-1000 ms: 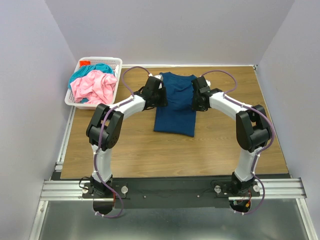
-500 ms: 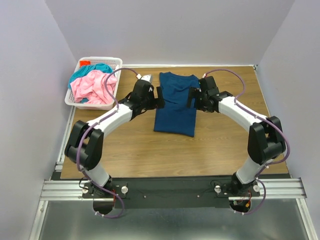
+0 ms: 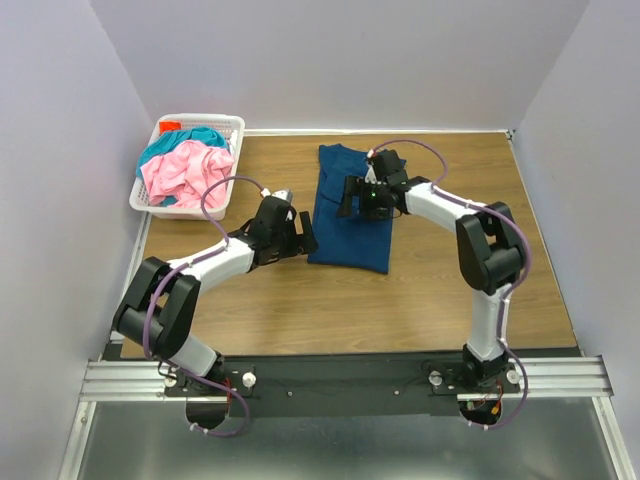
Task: Fold and stack the t-shirts
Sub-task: Fold the tshirt
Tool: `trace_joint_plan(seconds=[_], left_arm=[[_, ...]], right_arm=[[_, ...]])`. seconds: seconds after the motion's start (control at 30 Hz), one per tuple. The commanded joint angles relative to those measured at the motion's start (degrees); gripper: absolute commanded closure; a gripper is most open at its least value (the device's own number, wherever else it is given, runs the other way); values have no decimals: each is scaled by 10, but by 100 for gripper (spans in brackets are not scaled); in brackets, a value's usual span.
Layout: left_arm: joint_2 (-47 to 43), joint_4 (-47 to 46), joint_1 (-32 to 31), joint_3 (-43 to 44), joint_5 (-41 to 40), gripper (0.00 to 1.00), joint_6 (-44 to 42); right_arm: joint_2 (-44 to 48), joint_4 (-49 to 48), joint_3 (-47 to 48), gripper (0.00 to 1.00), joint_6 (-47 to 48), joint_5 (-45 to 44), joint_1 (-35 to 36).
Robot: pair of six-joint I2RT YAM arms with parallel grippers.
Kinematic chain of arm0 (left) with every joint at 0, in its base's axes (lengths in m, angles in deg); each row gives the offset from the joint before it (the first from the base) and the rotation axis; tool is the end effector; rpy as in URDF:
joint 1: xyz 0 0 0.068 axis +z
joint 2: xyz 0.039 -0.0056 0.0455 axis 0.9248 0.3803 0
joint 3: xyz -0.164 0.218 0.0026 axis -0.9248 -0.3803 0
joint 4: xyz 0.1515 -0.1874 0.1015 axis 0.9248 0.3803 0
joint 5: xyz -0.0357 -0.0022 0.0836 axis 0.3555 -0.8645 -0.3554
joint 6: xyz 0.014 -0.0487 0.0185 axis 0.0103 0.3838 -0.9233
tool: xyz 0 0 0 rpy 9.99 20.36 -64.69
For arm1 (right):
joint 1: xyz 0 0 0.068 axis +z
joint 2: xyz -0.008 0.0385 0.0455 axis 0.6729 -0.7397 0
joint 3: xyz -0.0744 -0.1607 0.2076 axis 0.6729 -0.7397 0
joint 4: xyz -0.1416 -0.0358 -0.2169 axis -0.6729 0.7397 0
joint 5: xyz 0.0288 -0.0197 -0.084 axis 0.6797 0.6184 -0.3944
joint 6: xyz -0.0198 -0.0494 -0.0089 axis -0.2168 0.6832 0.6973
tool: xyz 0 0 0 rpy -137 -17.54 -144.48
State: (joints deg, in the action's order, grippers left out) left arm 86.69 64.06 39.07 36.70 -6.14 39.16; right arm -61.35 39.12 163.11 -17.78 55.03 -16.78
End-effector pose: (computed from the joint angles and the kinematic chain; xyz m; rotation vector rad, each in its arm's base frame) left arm 0.2726 -0.1503 0.1882 -0.1405 2.4326 -0.5940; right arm 0.3856 0.1938 0.1905 -0.0976 2.5446 0.6870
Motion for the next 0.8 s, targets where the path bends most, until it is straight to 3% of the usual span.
trace_joint_plan(seconds=[0.0, 0.17, 0.37, 0.57, 0.77], left_arm=[[-13, -26, 0, -12, 19, 2, 11], [-8, -33, -2, -19, 20, 2, 13], [0, -46, -4, -26, 29, 2, 13], [30, -66, -13, -23, 39, 26, 14], [55, -76, -17, -25, 56, 37, 23]], right_arm=[[-57, -17, 65, 0, 8, -14, 1], [-93, -16, 108, 0, 13, -60, 1], [-15, -17, 66, 0, 13, -66, 1], [123, -18, -78, 0, -36, -131, 0], [224, -17, -203, 0, -77, -203, 0]])
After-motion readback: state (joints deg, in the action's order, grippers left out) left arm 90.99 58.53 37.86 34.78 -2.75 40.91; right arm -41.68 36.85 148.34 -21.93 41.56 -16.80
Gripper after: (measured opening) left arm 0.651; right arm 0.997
